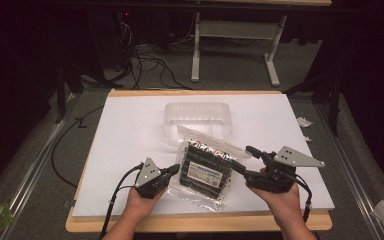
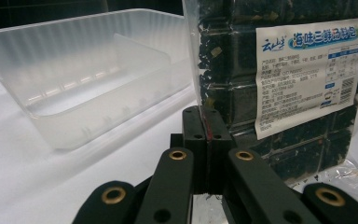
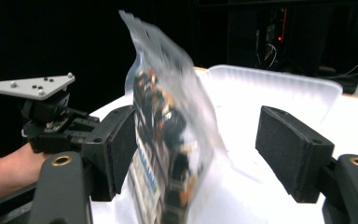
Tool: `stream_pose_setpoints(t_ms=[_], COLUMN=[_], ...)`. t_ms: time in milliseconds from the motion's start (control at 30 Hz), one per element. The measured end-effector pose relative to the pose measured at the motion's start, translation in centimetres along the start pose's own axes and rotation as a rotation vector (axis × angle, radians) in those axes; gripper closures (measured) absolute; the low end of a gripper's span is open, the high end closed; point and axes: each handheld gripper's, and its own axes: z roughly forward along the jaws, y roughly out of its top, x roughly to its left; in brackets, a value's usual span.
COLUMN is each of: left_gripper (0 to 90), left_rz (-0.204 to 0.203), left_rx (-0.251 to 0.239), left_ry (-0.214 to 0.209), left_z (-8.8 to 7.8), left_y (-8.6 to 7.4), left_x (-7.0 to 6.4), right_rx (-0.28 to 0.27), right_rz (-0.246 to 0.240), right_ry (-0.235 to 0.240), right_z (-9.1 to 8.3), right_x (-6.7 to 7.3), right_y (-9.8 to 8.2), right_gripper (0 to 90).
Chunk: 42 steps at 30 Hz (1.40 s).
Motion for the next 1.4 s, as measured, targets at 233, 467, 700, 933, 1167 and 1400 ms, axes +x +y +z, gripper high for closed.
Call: stream_pose_setpoints(t_ms=[233,467,700,933,1167,1400], left_gripper=[90.0,90.0,89.8,84.7,53.2,40.3], left_rz=[-0.006,-0.014,-0.018,-0.020,-0.065,-0.079], left_rx=[0.000,-0.001,0.007,0.041,0.074,0.154], left_ry=[0.000,-0.005,0.001,0.042,0.086,0.102], left_z=[0.0,0.0,-0.1,0.2,0.3,-1.4], left_y=[0.0,0.0,0.1,0.2,0.5,0.4], left_x=[0.0,0.1,0.2,0.1,0.2,0.2], right_rx=[0.076,0.122,0.094,0.097,0.080,0.045], right_rz=[0.085,0.076,0.046,0.056,0.078,0.080], right_ry=[0.044,0.120,0.201,0.233,0.237,0.239], right_z=[1.2,4.0,4.7,4.8,4.7,4.2], right_x=[-0.6,-0.6,-0.5,-0.1,-0.4,-0.2], right_y=[-4.1,-5.0,-4.5,-4.2,-4.4,-4.0], right_gripper=[26.9,38.6,70.6,75.7,76.2,76.3])
